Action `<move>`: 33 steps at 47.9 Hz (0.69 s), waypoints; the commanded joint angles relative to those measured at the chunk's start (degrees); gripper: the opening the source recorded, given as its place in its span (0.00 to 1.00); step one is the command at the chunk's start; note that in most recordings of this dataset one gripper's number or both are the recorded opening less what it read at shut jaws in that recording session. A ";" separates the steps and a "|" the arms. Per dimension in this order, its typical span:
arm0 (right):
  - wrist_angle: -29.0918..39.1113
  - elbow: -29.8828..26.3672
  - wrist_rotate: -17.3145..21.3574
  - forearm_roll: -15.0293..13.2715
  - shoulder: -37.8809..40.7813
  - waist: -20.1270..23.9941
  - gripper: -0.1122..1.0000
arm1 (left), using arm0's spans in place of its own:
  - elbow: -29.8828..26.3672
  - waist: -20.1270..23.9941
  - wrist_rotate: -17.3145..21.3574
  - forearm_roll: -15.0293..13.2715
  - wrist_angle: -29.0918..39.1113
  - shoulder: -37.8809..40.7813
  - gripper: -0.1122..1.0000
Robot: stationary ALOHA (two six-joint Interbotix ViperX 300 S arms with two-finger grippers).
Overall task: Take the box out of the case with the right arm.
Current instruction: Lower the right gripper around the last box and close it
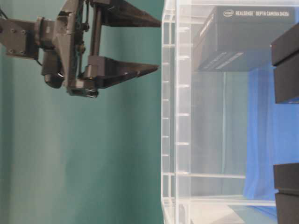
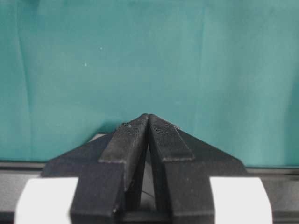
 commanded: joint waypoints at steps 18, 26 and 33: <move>-8.00 5.27 1.32 -0.18 1.41 0.09 0.89 | -1.32 -0.18 0.00 0.09 -0.53 -0.09 0.10; -9.84 6.68 1.41 -0.26 2.99 0.09 0.89 | -1.32 -0.18 -0.09 0.09 -0.53 -0.18 0.10; -10.81 6.94 1.67 -0.18 4.39 0.09 0.89 | -1.23 -0.18 -0.18 0.09 -0.53 -0.18 0.10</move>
